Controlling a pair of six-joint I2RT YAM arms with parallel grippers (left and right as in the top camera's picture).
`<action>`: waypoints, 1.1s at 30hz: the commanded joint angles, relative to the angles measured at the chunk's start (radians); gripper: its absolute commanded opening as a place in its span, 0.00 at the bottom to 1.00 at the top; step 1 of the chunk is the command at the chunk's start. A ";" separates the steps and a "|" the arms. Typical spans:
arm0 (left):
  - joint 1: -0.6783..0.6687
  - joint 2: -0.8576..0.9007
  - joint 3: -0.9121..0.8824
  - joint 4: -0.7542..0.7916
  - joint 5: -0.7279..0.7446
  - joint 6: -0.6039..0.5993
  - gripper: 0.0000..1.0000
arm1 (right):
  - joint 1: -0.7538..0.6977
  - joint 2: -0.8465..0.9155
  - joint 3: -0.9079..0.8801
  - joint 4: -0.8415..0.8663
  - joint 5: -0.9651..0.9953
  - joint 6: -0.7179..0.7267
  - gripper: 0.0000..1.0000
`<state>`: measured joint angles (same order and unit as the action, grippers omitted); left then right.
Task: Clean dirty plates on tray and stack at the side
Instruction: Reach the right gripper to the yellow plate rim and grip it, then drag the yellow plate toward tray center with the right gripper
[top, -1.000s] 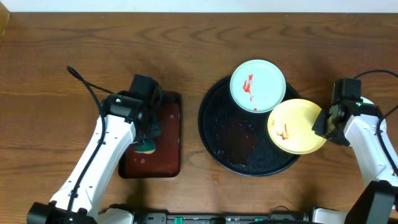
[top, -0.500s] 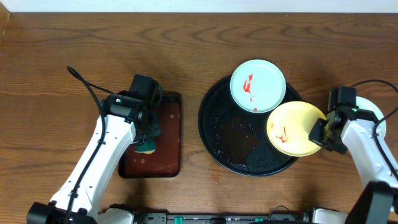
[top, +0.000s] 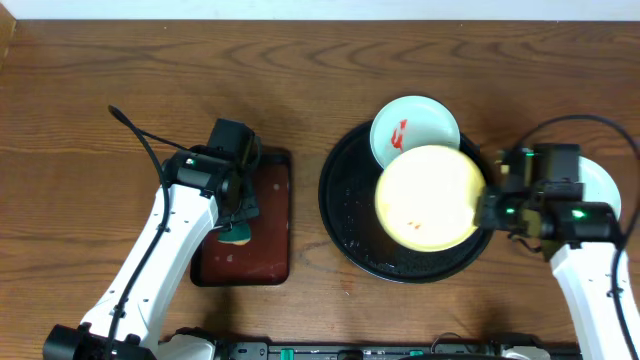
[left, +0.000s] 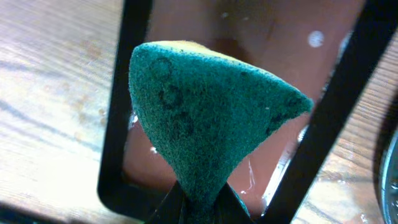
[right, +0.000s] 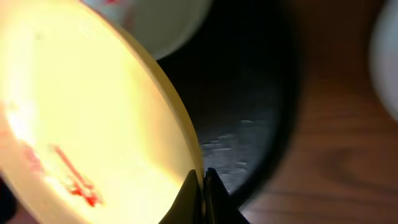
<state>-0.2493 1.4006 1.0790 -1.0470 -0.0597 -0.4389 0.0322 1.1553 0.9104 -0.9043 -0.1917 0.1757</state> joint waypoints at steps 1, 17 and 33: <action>0.004 -0.003 0.002 0.003 0.053 0.054 0.07 | 0.074 0.037 -0.037 0.033 -0.028 0.039 0.01; 0.004 -0.004 0.002 0.003 0.052 0.087 0.07 | 0.266 0.292 -0.162 0.198 0.171 0.412 0.29; 0.004 0.005 -0.091 0.147 0.048 0.087 0.08 | 0.267 0.238 0.019 0.115 0.184 -0.020 0.24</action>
<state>-0.2493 1.4006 1.0466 -0.9424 -0.0055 -0.3649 0.2886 1.3994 0.9211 -0.7841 -0.0231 0.2249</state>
